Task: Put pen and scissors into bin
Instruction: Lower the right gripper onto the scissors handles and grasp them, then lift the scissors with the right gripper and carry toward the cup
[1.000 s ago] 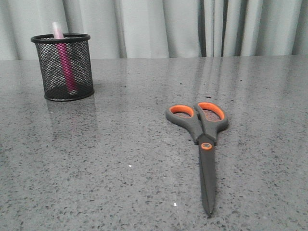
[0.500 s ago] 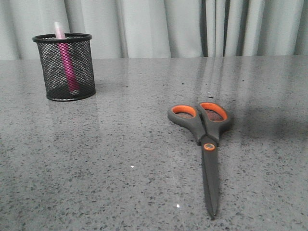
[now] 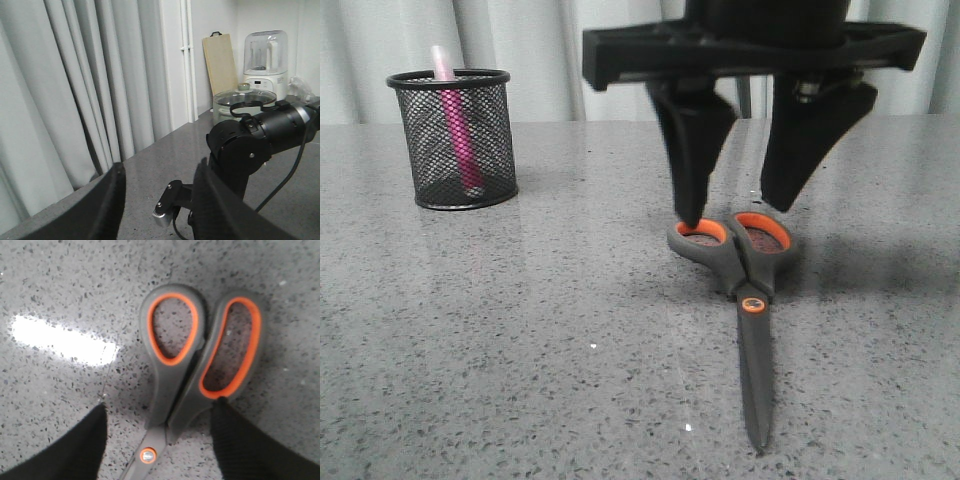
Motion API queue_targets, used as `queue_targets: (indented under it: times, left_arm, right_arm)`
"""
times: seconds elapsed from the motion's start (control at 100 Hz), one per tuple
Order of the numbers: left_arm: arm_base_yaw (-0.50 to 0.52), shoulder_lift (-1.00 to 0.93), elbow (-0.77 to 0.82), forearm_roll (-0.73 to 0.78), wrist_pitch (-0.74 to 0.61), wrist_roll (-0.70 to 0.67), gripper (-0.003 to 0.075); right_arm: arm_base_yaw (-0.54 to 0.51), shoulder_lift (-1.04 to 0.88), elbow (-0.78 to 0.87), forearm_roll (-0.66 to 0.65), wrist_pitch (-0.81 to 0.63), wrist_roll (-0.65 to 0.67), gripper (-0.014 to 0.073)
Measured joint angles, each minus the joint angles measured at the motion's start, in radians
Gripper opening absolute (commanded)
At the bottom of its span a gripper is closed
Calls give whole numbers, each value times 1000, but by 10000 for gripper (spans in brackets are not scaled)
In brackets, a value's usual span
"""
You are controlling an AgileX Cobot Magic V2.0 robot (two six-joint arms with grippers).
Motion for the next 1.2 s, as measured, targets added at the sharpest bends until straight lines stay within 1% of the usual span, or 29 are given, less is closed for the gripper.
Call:
queue_targets:
  times: [0.19, 0.36, 0.52, 0.69, 0.76, 0.93, 1.0, 1.14, 1.2]
  left_arm:
    - [-25, 0, 0, 4, 0, 0, 281]
    - [-44, 0, 0, 4, 0, 0, 281]
    - [-44, 0, 0, 6, 0, 0, 281]
    - [-44, 0, 0, 6, 0, 0, 281]
    - [-44, 0, 0, 6, 0, 0, 281]
    - [-44, 0, 0, 6, 0, 0, 281]
    - [-44, 0, 0, 6, 0, 0, 281]
    - [-44, 0, 0, 6, 0, 0, 281]
    - [-44, 0, 0, 6, 0, 0, 281]
  right_arm:
    - [0, 10, 16, 5, -20, 44, 475]
    - [0, 10, 80, 9, -39, 75, 464]
    - [0, 10, 126, 32, -99, 86, 464]
    - [-35, 4, 147, 70, -134, 90, 457]
    - [-54, -1, 154, 87, -143, 91, 395]
    - [-75, -3, 161, 88, -134, 93, 136]
    - [-78, -3, 160, 86, -136, 86, 57]
    - [-79, 5, 160, 88, -132, 47, -48]
    - [-79, 10, 159, 88, -132, 32, -60]
